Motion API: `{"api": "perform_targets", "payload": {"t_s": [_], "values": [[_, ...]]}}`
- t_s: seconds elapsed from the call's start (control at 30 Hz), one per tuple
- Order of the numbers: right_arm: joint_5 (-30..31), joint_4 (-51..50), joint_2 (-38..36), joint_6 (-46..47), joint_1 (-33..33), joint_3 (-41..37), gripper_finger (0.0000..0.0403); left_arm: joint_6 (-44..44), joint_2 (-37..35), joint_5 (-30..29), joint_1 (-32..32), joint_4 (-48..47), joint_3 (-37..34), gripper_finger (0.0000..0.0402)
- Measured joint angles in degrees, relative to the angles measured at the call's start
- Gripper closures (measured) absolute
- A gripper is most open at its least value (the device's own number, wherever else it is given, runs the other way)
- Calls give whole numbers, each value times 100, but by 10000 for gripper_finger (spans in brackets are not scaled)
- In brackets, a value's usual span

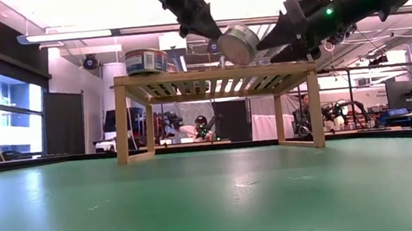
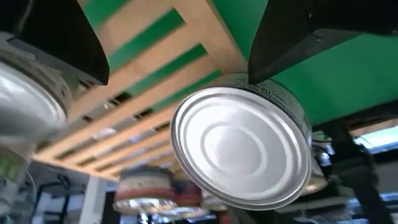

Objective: Stack canned seafood by type on shelf
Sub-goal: Stack the green tuna can on top of the green tuna can on the shelf

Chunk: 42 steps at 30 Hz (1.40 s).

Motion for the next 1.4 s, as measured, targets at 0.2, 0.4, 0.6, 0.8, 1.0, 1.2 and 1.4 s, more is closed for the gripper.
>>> {"api": "perform_targets", "payload": {"t_s": [0.2,0.4,0.6,0.8,1.0,1.2,1.4], "values": [[64,-257,0,176,-17,0,25,1,275,-91,17,56,0,401],[-37,-379,0,208,-16,0,25,11,481,-262,22,185,0,401],[-280,-371,-2,78,-16,0,25,12,610,-337,39,484,-4,401],[-266,-352,-4,-2,-18,7,25,20,787,-333,99,1077,2,401],[-247,-412,-4,42,-34,9,25,40,718,-435,257,1246,57,401],[-247,-497,-2,-86,-36,9,25,1,485,-322,365,573,229,401],[-281,-479,-2,-464,-38,9,25,4,733,82,426,139,-76,401]]}}
